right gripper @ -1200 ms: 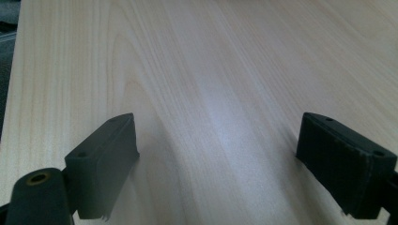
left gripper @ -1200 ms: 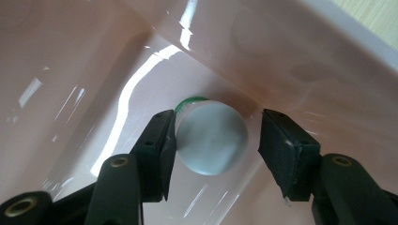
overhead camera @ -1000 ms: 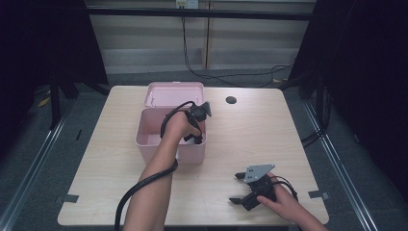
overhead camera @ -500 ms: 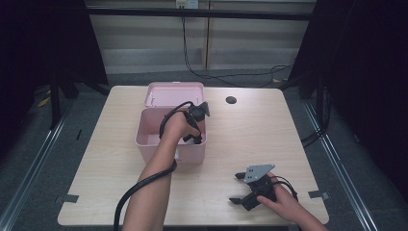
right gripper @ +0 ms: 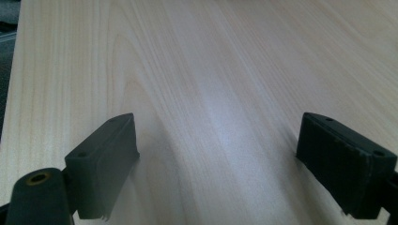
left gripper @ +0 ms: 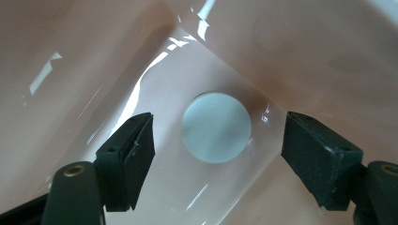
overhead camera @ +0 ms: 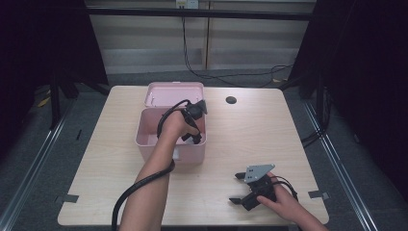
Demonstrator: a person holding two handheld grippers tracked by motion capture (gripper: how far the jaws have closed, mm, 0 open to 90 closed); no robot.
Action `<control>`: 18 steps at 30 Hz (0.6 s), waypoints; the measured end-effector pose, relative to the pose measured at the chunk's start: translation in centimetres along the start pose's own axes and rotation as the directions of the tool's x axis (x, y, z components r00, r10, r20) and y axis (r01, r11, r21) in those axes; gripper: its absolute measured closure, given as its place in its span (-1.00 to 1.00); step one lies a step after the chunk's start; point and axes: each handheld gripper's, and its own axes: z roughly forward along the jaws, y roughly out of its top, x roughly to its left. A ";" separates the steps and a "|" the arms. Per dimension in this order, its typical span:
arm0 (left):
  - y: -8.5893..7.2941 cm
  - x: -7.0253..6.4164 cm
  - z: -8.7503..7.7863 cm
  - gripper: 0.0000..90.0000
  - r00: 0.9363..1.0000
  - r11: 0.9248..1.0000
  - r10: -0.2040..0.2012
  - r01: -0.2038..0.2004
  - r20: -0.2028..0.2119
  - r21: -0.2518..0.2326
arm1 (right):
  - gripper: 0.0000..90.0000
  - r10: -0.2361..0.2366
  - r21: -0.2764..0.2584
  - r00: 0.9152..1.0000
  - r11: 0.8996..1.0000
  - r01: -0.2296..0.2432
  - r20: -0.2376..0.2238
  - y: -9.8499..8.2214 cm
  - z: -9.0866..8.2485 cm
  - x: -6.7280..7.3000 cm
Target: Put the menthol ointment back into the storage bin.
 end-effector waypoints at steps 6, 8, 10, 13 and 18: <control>-0.4 0.2 -0.7 -0.52 1.000 1.000 -0.015 0.015 -0.003 -0.013 | -0.73 0.000 0.000 1.000 1.000 0.000 0.000 0.0 0.0 0.0; -0.5 0.3 -1.0 -0.53 1.000 1.000 -0.017 0.017 -0.003 -0.019 | -0.73 0.000 0.000 1.000 1.000 0.000 0.000 0.0 0.0 0.0; -0.6 0.3 -1.4 -0.53 1.000 1.000 -0.018 0.017 -0.005 -0.022 | -0.73 0.000 0.000 1.000 1.000 0.000 0.000 0.0 0.0 0.0; -0.8 0.3 -1.8 -0.57 0.999 0.999 -0.032 0.032 -0.007 -0.023 | -0.73 0.000 0.000 1.000 1.000 0.000 0.000 0.0 0.0 0.0; -1.1 0.5 -2.7 -0.57 0.999 0.999 -0.040 0.040 -0.007 -0.035 | -0.73 -0.001 0.002 1.000 1.000 0.001 0.002 0.0 0.0 0.0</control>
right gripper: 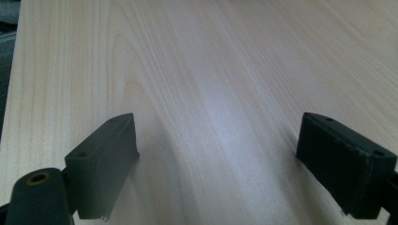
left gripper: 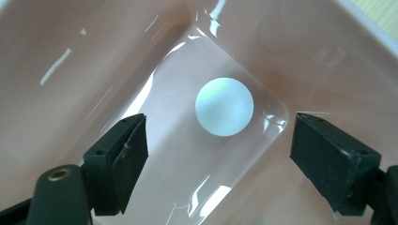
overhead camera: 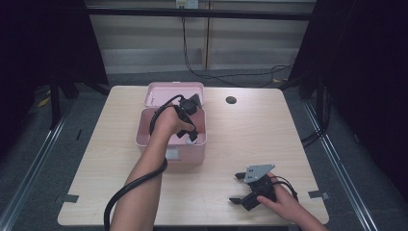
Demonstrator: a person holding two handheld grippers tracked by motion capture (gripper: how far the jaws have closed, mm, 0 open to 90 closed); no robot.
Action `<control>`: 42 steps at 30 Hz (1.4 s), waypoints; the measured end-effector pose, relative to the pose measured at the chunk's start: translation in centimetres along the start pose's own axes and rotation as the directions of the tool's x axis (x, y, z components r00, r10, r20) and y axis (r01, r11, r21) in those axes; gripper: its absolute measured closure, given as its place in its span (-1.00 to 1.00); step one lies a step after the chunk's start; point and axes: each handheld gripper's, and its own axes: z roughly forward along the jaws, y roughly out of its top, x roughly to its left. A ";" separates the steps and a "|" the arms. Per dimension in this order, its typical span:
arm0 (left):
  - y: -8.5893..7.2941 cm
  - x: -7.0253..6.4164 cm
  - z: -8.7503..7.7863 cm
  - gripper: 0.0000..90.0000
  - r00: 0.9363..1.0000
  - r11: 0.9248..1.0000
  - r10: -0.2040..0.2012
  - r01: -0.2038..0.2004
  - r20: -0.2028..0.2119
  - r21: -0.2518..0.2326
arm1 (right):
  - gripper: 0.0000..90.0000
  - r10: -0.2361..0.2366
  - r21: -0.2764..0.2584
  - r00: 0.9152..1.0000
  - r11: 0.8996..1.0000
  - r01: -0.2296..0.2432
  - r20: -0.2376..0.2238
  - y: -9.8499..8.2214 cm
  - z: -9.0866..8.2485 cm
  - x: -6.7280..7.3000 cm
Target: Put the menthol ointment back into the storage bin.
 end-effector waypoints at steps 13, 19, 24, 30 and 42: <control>-0.5 0.5 -3.2 -0.56 1.000 0.999 -0.019 0.019 -0.014 -0.030 | -0.73 0.001 0.000 1.000 1.000 -0.001 -0.001 0.0 0.0 0.0; -0.8 0.7 -4.4 -0.56 1.000 1.000 -0.022 0.022 -0.016 -0.020 | -0.73 0.001 0.000 1.000 1.000 -0.001 -0.001 0.0 0.0 0.0; -1.4 1.0 -5.3 -0.56 0.999 0.999 -0.033 0.033 -0.018 -0.019 | -0.73 0.002 0.000 1.000 1.000 -0.002 -0.001 0.0 0.0 0.0; -2.2 1.3 -6.2 -0.55 0.999 0.998 -0.050 0.049 -0.014 -0.027 | -0.73 0.005 0.002 1.000 1.000 -0.005 -0.004 0.0 0.0 0.0; -3.9 1.9 -8.3 -0.56 0.996 0.996 -0.082 0.081 -0.026 -0.043 | -0.73 0.005 0.000 1.000 1.000 -0.005 -0.005 0.0 0.0 0.0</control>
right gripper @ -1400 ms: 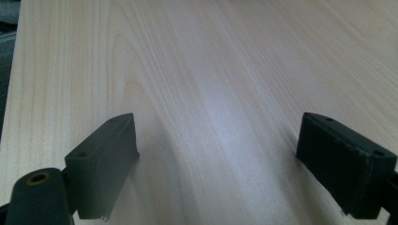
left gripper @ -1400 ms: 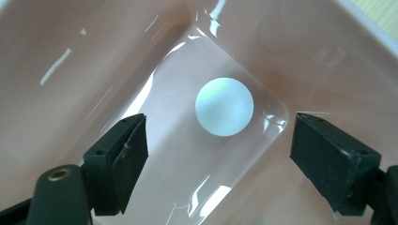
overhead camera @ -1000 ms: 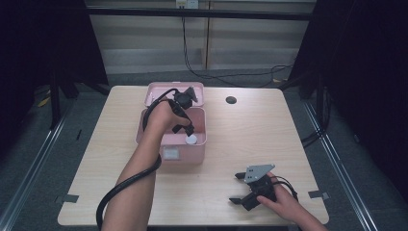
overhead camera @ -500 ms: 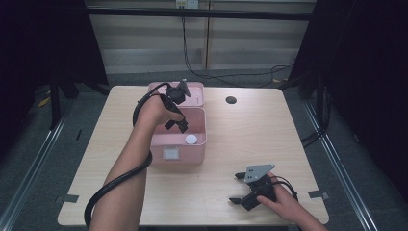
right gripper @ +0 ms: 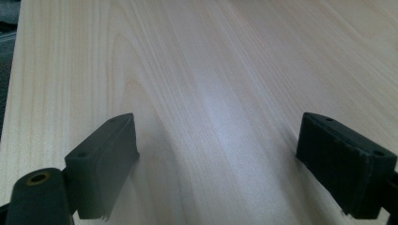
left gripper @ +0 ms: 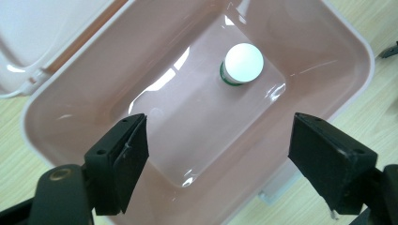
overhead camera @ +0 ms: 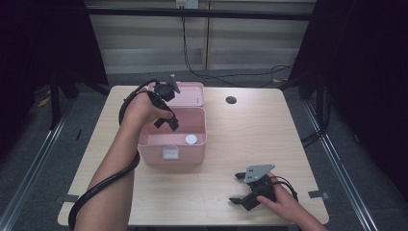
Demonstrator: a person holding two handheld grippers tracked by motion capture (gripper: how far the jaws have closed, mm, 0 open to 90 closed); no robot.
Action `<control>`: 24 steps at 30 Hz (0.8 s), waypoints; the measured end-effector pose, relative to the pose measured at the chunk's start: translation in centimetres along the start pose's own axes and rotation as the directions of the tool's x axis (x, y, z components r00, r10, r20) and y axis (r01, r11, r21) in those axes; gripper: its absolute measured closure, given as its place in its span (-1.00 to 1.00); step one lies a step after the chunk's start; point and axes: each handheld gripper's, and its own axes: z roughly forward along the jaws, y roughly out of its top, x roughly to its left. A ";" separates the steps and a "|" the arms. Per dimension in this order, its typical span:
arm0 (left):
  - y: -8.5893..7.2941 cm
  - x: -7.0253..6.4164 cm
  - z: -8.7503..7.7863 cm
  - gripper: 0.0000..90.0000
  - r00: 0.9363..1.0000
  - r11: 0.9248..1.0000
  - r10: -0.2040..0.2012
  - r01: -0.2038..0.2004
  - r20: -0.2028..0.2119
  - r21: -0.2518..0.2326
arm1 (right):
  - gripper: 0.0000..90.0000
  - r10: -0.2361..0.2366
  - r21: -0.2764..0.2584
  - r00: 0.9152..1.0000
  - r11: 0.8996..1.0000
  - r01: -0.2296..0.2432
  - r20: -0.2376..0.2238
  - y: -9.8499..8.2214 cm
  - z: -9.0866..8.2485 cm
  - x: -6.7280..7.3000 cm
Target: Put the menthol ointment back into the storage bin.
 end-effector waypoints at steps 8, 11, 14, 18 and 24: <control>-1.2 0.5 -0.9 -0.55 1.000 1.000 -0.025 0.025 0.004 -0.005 | -0.73 0.000 0.001 1.000 1.000 0.000 0.001 0.0 0.0 0.0; -1.6 0.8 -1.3 -0.56 0.999 0.999 -0.037 0.037 0.000 -0.013 | -0.73 0.000 0.002 1.000 1.000 0.000 0.000 0.0 0.0 0.0; -2.1 1.0 -1.7 -0.56 0.999 0.999 -0.043 0.043 -0.005 -0.015 | -0.73 -0.001 0.001 1.000 1.000 0.001 0.000 0.0 0.0 0.0; -2.7 1.2 -2.2 -0.55 0.999 0.998 -0.052 0.052 -0.006 -0.027 | -0.73 0.000 0.001 1.000 1.000 0.000 0.001 0.0 0.0 0.0; -3.7 1.6 -2.6 -0.55 0.998 0.998 -0.064 0.064 -0.005 -0.026 | -0.73 -0.001 0.001 1.000 1.000 0.001 0.001 0.0 0.0 0.0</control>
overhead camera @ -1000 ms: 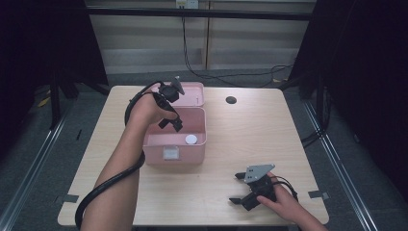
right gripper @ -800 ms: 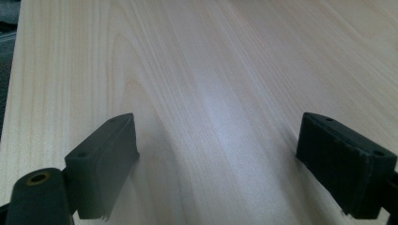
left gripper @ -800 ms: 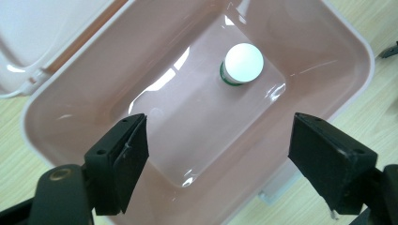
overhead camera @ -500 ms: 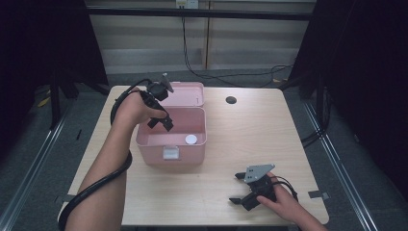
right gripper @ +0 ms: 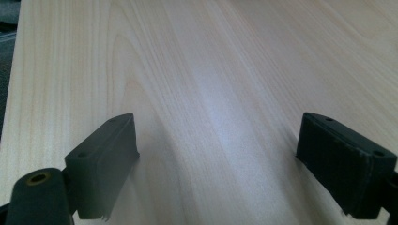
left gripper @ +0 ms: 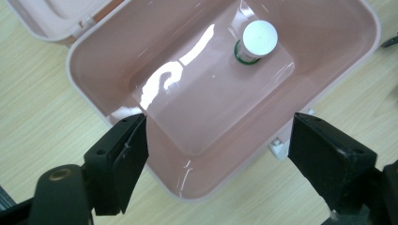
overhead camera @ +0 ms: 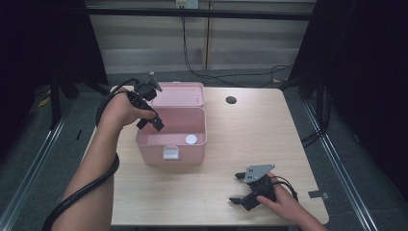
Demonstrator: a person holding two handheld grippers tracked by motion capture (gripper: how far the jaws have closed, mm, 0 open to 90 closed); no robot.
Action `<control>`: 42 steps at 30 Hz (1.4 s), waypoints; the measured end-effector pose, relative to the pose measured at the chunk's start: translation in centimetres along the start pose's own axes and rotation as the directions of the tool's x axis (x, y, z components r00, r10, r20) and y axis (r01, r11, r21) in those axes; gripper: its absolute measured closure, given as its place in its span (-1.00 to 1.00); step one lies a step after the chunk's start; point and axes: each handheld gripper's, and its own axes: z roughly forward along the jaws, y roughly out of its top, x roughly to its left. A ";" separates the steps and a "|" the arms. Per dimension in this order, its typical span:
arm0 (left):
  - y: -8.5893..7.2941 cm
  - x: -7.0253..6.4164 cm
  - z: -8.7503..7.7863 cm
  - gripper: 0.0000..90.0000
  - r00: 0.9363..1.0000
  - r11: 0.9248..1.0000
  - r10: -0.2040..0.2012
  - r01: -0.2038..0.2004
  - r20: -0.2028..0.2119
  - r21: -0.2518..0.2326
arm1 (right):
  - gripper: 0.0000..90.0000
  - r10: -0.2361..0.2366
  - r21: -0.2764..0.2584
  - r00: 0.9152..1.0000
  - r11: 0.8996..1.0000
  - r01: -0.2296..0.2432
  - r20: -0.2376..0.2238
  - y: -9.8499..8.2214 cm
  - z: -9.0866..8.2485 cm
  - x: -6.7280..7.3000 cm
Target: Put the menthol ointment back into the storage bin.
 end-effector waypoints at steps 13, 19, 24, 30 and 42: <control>-2.7 1.3 -0.6 -0.55 0.999 0.999 -0.039 0.039 0.001 -0.016 | -0.73 -0.002 -0.003 1.000 1.000 0.002 0.002 0.0 0.0 0.0; -4.1 1.8 -0.9 -0.55 0.999 0.999 -0.044 0.044 -0.007 -0.016 | -0.73 -0.002 -0.003 1.000 1.000 0.002 0.004 0.0 0.0 0.0; -5.5 2.2 -1.0 -0.55 0.998 0.998 -0.060 0.060 -0.005 -0.018 | -0.73 -0.001 -0.003 1.000 1.000 0.001 0.004 0.0 0.0 0.0; -7.1 2.8 -1.0 -0.55 0.996 0.996 -0.086 0.086 -0.006 -0.024 | -0.73 -0.001 -0.001 1.000 1.000 0.001 0.004 0.0 0.0 0.0; -9.9 3.3 1.4 -0.55 0.995 0.995 -0.099 0.100 0.014 -0.030 | -0.73 -0.002 -0.002 1.000 1.000 0.002 0.005 0.0 0.0 0.0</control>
